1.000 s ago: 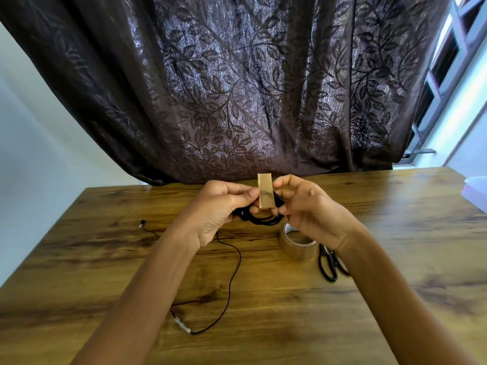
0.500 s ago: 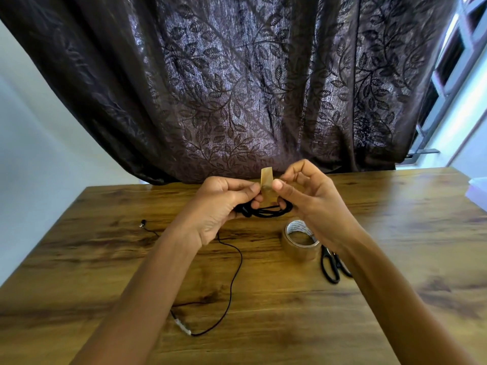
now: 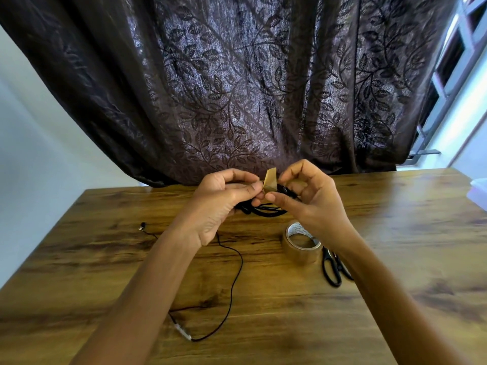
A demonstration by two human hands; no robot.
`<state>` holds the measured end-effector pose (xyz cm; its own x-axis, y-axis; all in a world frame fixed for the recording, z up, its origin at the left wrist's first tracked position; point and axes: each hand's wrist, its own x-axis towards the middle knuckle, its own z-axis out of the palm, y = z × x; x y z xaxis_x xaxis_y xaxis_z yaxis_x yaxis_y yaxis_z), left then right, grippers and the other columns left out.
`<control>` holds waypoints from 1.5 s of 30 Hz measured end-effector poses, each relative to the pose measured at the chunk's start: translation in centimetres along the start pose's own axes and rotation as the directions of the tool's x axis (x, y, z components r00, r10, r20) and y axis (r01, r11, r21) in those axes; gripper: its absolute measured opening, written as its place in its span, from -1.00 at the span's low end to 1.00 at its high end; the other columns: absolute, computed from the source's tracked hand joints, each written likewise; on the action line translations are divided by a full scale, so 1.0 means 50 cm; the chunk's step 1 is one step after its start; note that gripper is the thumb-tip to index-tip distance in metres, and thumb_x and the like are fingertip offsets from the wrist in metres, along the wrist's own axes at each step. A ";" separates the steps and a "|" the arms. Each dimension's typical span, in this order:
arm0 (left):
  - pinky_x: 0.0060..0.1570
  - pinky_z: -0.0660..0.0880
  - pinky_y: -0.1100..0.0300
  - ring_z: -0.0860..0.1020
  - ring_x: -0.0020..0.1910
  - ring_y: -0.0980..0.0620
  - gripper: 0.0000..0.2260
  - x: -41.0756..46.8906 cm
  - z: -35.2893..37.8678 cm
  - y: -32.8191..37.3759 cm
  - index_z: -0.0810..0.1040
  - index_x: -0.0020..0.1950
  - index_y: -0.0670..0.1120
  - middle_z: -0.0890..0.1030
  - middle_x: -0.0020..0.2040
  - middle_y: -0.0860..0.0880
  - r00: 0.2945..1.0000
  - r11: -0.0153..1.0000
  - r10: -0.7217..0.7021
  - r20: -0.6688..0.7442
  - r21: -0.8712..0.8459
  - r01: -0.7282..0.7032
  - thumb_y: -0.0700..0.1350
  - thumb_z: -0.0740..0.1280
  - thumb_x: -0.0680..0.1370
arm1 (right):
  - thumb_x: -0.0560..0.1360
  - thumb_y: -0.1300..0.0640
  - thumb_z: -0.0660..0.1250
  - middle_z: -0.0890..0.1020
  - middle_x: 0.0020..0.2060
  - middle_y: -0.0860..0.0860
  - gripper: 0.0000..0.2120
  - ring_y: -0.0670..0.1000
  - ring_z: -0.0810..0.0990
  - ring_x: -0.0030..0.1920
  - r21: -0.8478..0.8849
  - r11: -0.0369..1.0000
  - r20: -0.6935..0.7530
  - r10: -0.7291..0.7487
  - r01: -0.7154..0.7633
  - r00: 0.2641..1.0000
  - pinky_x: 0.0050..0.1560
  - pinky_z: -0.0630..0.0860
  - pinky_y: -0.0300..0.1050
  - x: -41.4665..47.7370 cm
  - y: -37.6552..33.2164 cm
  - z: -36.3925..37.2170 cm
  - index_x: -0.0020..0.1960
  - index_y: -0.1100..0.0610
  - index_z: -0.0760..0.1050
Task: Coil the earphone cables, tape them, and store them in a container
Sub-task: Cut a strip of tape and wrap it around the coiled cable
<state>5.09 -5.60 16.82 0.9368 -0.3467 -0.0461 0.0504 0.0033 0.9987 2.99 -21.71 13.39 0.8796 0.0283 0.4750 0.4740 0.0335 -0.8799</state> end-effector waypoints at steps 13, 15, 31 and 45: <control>0.00 0.44 0.07 0.56 -0.32 0.09 -0.97 0.011 0.016 -0.005 0.59 -0.19 -0.14 0.63 -0.30 -0.08 0.995 0.999 0.020 -0.102 0.029 -0.017 -0.24 0.39 0.45 | 0.33 0.26 0.44 0.57 -0.21 -0.03 -0.72 0.02 0.64 -0.14 -0.458 0.879 -0.138 -0.217 0.132 0.966 -0.13 0.58 -0.16 0.001 0.008 0.005 -0.14 0.00 0.39; -0.03 0.46 0.11 0.55 -0.35 0.11 -0.96 0.013 0.016 -0.010 0.58 -0.19 -0.14 0.62 -0.37 -0.02 0.996 1.000 -0.019 -0.086 0.004 0.020 -0.24 0.37 0.46 | 0.33 0.30 0.45 0.54 -0.22 -0.12 -0.72 -0.02 0.62 -0.17 -0.493 0.862 -0.149 -0.218 0.118 0.965 -0.17 0.55 -0.24 0.000 0.008 0.006 -0.11 0.07 0.40; -0.33 0.51 0.40 0.53 -0.42 0.20 -0.95 0.020 0.014 -0.035 0.54 -0.13 -0.18 0.61 -0.28 -0.05 0.990 0.980 -0.132 -0.058 -0.156 0.122 -0.28 0.30 0.51 | 0.32 0.37 0.46 0.59 -0.36 -0.02 -0.60 0.06 0.53 -0.25 -0.015 0.924 -0.135 0.376 -0.381 0.917 -0.14 0.45 -0.01 0.006 0.011 -0.012 0.02 0.09 0.38; -0.29 0.45 0.42 0.52 -0.27 0.17 -0.76 0.026 0.026 -0.047 0.54 -0.12 -0.11 0.57 -0.27 0.05 0.975 0.987 0.109 -0.194 0.139 -0.083 -0.17 0.53 0.30 | 0.28 0.25 0.45 0.64 -0.35 0.08 -0.75 -0.06 0.60 -0.39 0.077 0.923 -0.145 0.384 -0.377 0.912 -0.29 0.57 -0.25 0.002 0.002 -0.010 -0.10 0.34 0.54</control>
<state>5.73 -7.26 14.46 0.9860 -0.1556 0.0600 -0.0758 -0.0980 0.9923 3.17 -22.21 13.33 0.9900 -0.1061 0.0925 0.1029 0.0970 -0.9900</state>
